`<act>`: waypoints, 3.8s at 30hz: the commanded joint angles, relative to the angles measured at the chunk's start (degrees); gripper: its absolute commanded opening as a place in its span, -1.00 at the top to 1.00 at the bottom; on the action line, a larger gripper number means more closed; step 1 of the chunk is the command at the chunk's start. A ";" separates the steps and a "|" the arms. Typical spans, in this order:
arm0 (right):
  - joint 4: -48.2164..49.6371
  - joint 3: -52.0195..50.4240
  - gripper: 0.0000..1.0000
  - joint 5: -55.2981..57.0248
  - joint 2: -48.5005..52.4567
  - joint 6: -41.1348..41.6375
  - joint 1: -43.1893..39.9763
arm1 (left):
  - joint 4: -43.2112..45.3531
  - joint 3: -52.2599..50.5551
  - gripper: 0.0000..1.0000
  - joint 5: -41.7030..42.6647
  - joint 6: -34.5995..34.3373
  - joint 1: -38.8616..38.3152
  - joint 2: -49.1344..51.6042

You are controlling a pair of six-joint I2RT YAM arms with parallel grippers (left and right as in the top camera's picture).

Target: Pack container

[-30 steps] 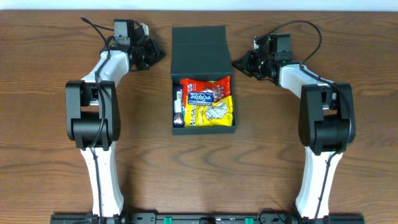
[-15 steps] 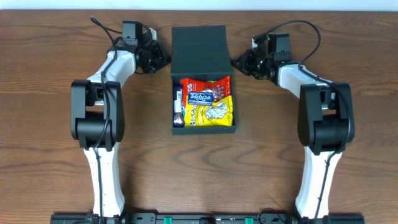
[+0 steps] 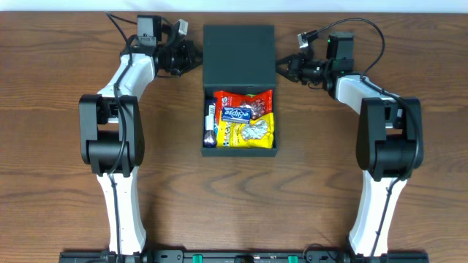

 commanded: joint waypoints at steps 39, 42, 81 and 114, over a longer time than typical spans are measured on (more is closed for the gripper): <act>-1.40 0.13 0.96 -13.05 0.26 -9.20 -0.63 | -31.36 1.92 0.88 7.17 41.51 2.84 -15.17; -2.86 0.13 0.96 -11.87 0.26 -9.25 -0.63 | -32.57 1.92 0.88 7.19 42.56 3.28 -15.41; -31.30 18.08 0.97 19.23 -5.44 -26.47 -2.82 | -44.68 1.92 0.89 -13.66 28.24 4.55 -38.51; -80.70 17.97 -0.98 30.45 -44.63 -31.54 2.80 | -67.17 1.92 -0.90 -9.62 36.50 4.52 -66.82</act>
